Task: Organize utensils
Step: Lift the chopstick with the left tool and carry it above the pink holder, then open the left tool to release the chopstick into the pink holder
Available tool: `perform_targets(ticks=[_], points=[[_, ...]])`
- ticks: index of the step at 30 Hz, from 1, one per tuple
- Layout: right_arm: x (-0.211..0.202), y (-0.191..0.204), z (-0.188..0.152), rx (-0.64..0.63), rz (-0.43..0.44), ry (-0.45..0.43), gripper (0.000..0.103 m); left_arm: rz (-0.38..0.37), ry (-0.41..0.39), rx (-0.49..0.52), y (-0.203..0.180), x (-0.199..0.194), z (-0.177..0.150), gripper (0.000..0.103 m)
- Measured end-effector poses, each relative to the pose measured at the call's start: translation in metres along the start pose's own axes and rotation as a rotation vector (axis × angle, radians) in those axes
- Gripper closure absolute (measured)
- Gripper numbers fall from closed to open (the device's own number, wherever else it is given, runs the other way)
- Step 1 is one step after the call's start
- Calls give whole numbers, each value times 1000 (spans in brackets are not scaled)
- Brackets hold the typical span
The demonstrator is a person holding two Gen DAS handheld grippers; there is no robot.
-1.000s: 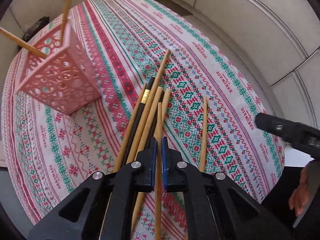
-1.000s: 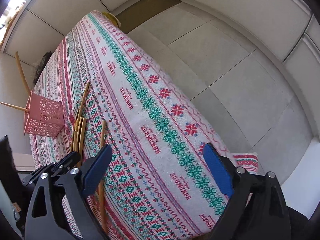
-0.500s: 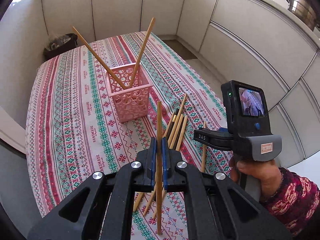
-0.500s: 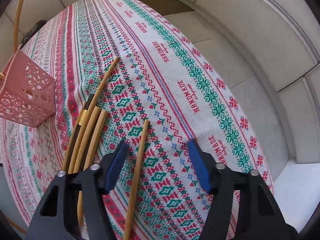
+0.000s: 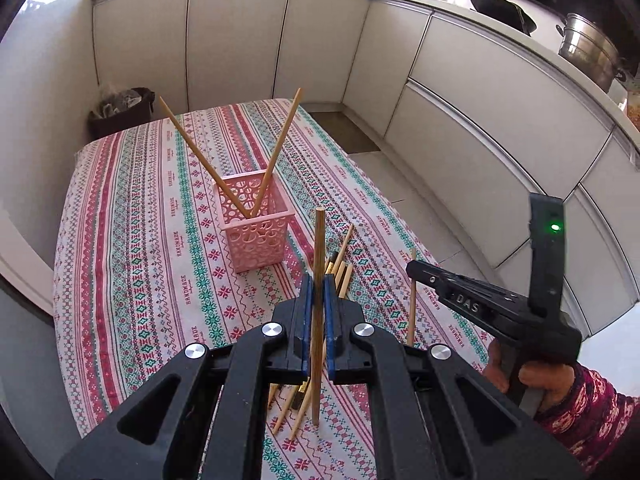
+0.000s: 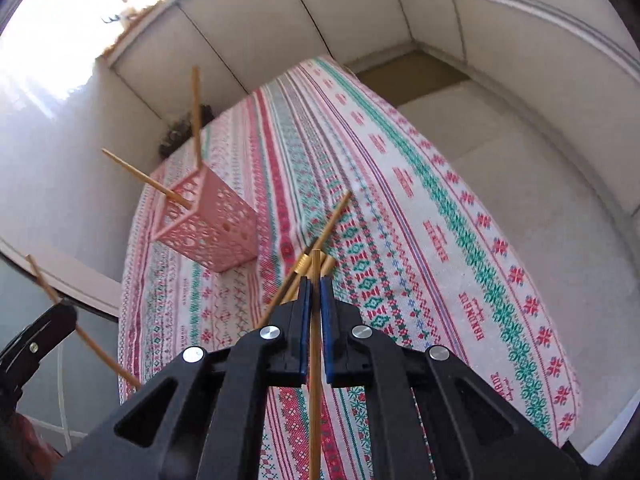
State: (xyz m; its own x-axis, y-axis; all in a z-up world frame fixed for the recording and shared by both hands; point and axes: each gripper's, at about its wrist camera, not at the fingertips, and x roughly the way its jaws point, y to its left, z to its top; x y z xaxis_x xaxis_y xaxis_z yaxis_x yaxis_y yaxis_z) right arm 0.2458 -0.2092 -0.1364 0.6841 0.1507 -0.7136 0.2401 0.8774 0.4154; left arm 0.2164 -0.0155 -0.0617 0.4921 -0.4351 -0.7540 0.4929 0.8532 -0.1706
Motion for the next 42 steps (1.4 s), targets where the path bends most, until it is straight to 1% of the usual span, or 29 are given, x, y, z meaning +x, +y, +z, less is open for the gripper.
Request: perform_targets(ticks=[2, 5, 8, 12, 15, 20, 24, 27, 29, 32, 38, 42], points=[[-20, 7, -1, -50, 31, -70, 98, 2, -8, 6, -6, -2, 2, 98], [-38, 13, 0, -91, 40, -123, 98, 10, -21, 7, -12, -3, 5, 98], [-52, 12, 1, -95, 55, -156, 98, 13, -34, 7, -16, -6, 7, 98], [-67, 7, 9, -81, 67, -177, 98, 19, -50, 8, -20, -11, 11, 98], [-84, 8, 12, -64, 94, -195, 98, 29, -63, 9, -22, -15, 13, 98], [-110, 15, 27, -54, 103, -271, 98, 46, -108, -4, -23, -27, 19, 98], [-125, 25, 41, -69, 109, -319, 98, 77, -169, -3, -27, -42, 25, 98], [-134, 35, 56, -86, 122, -342, 98, 109, -235, -4, -28, -57, 34, 98], [-139, 42, 68, -93, 137, -363, 98, 138, -282, -3, -30, -68, 44, 98], [-145, 54, 85, -102, 156, -397, 98, 159, -338, -15, -25, -80, 59, 98], [-136, 76, 119, -117, 180, -454, 98, 219, -425, -69, -4, -83, 85, 98], [-121, 86, 137, -129, 178, -467, 98, 263, -473, -80, 8, -80, 104, 98]])
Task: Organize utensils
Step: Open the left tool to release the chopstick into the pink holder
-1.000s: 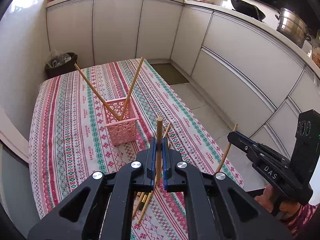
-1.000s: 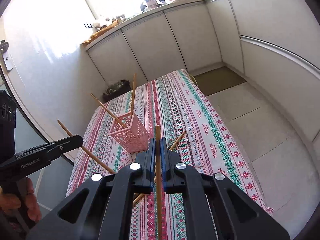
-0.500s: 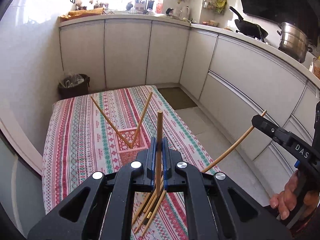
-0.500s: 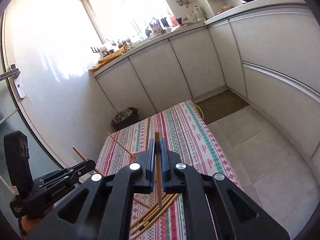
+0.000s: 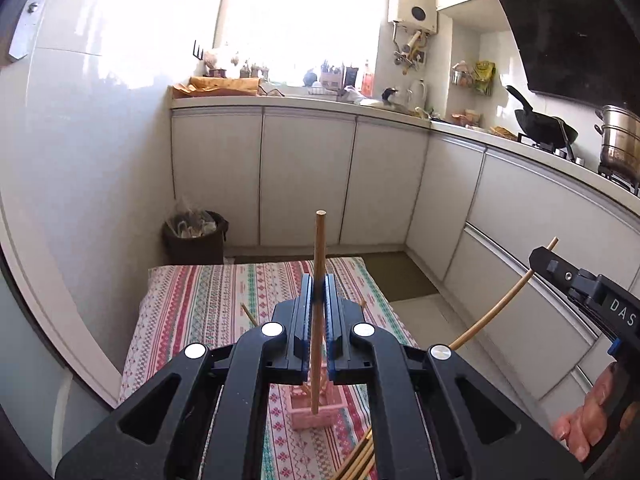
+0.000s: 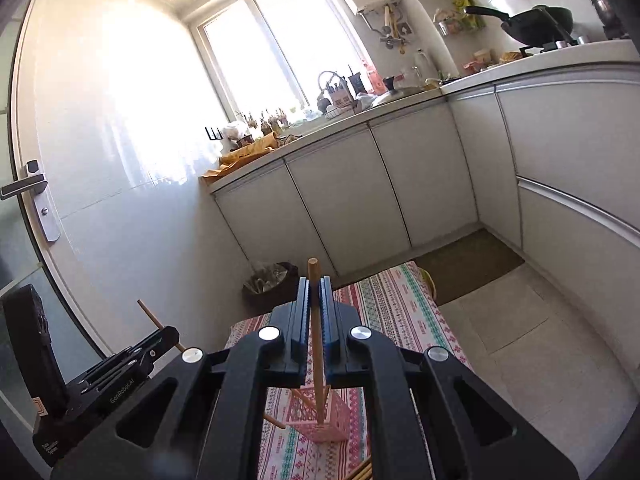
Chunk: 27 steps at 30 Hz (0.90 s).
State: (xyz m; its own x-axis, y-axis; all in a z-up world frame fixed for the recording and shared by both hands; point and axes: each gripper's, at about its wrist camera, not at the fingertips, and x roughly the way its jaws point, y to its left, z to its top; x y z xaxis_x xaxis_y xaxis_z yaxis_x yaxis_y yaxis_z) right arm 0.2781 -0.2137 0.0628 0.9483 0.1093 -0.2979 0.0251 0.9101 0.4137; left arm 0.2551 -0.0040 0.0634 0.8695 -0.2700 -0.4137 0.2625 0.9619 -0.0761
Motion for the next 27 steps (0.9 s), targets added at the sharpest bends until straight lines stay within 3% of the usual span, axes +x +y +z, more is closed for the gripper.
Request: perform_targets(ticks=[4, 8, 10, 23, 25, 27], points=[[25, 4, -2, -21, 2, 13, 98, 14, -8, -12, 8, 21, 6, 98], [49, 6, -12, -40, 0, 45, 98, 17, 55, -24, 16, 49, -5, 97], [59, 8, -17, -50, -1, 61, 98, 23, 75, -33, 20, 57, -13, 86], [100, 26, -41, -83, 15, 116, 97, 50, 8, -86, 48, 31, -1, 68], [101, 30, -44, -84, 0, 114, 93, 56, 15, -86, 50, 31, 0, 67], [98, 31, -45, -87, -11, 101, 71, 63, 22, -78, 50, 31, -1, 67]])
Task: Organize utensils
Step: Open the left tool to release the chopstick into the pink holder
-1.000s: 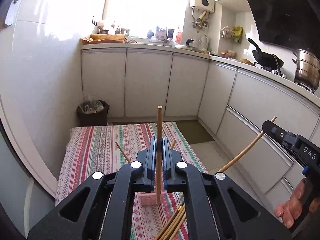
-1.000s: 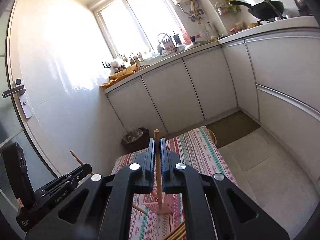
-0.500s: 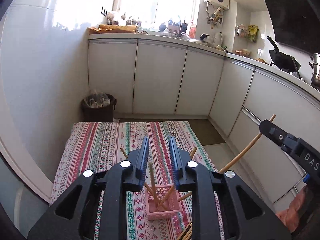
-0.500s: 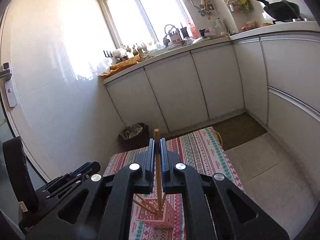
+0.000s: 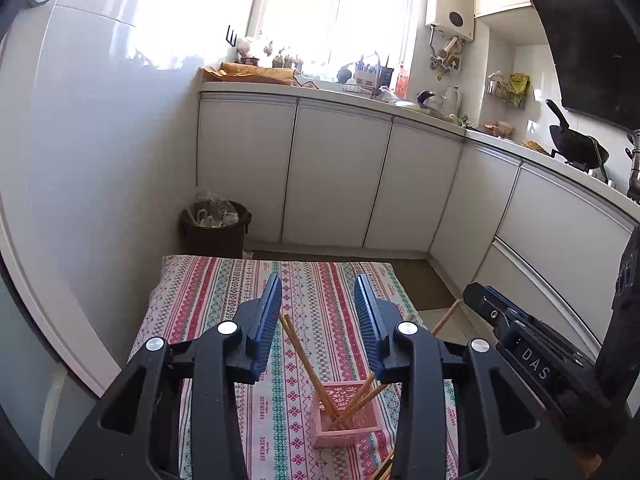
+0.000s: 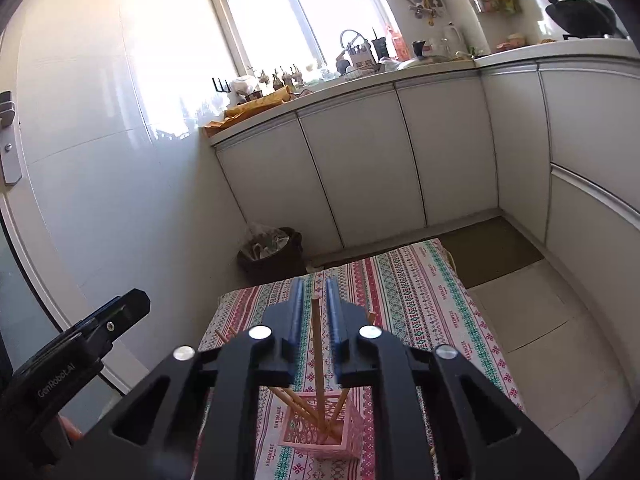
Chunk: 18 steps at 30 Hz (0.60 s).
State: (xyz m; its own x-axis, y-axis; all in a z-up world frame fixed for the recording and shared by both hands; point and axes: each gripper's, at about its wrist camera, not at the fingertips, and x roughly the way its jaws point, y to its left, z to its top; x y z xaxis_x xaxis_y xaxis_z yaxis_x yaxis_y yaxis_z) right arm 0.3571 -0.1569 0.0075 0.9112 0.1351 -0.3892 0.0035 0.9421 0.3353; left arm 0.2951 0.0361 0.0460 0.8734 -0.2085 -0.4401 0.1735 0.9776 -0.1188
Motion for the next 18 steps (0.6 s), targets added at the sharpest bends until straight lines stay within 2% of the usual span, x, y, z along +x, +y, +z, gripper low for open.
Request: perform_targets(ticks=[8, 12, 15, 18], points=[[-16, -9, 2, 4, -59, -15, 68, 25, 24, 26, -3, -3, -5, 66], [-23, -11, -1, -4, -71, -4, 62, 25, 23, 38, -7, -9, -6, 58], [-30, -12, -5, -11, -75, -1, 55, 36, 19, 55, -10, -13, -9, 46], [-37, -13, -7, -13, -86, -4, 47, 47, 14, 67, -12, -16, -11, 39]])
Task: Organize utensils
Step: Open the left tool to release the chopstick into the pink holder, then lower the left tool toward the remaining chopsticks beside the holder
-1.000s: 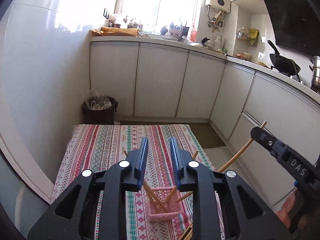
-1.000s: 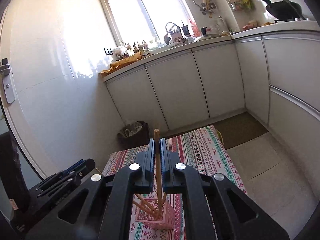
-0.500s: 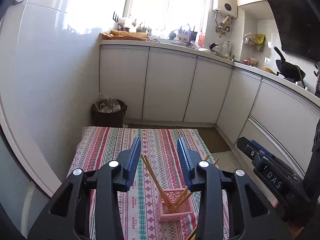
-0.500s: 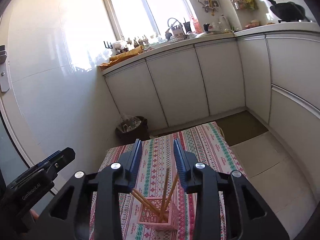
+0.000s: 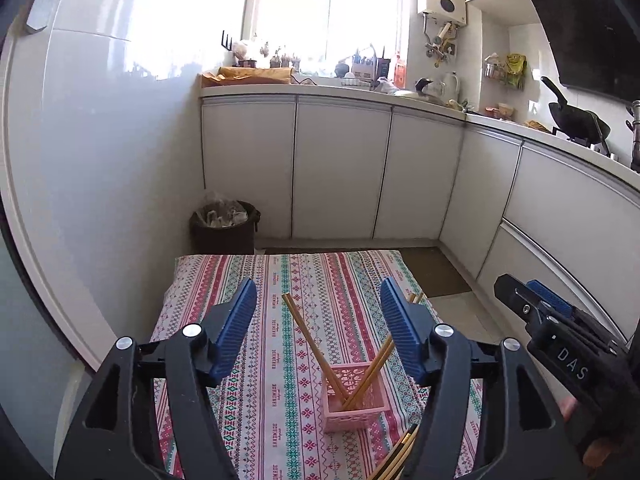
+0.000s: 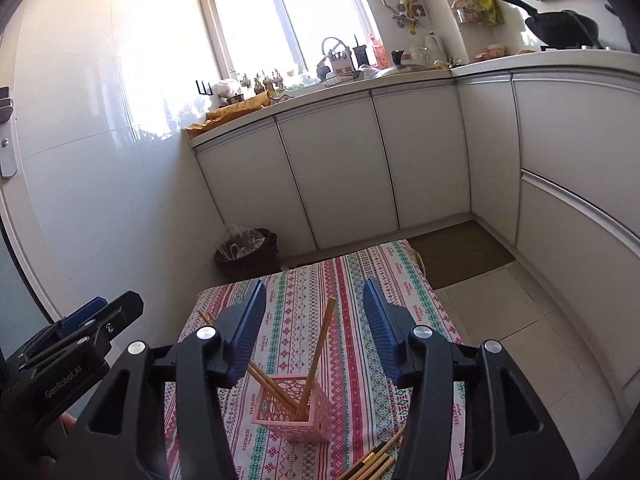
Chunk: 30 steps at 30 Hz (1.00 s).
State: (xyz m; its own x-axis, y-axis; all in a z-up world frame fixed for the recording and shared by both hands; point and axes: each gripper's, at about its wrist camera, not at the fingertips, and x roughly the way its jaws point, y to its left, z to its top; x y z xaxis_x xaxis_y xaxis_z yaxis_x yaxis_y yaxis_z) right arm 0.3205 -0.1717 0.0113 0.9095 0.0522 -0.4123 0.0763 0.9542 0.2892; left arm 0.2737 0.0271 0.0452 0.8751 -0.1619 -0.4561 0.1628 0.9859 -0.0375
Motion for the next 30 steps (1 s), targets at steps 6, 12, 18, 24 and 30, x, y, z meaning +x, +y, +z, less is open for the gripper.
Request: perform_targets(ticks=[6, 12, 18, 24, 30], points=[[-13, -7, -9, 3, -43, -9, 33, 19, -8, 26, -7, -10, -6, 23], [-25, -19, -16, 35, -79, -17, 17, 32, -6, 45, -12, -17, -15, 13], [-38, -31, -24, 66, -107, -19, 8, 37, 14, 55, -15, -21, -26, 7], [-60, -53, -40, 89, -151, -20, 7, 17, 77, 90, -21, -21, -37, 7], [-89, -102, -84, 87, -301, 31, 7, -162, 300, 191, -45, -4, -63, 7]])
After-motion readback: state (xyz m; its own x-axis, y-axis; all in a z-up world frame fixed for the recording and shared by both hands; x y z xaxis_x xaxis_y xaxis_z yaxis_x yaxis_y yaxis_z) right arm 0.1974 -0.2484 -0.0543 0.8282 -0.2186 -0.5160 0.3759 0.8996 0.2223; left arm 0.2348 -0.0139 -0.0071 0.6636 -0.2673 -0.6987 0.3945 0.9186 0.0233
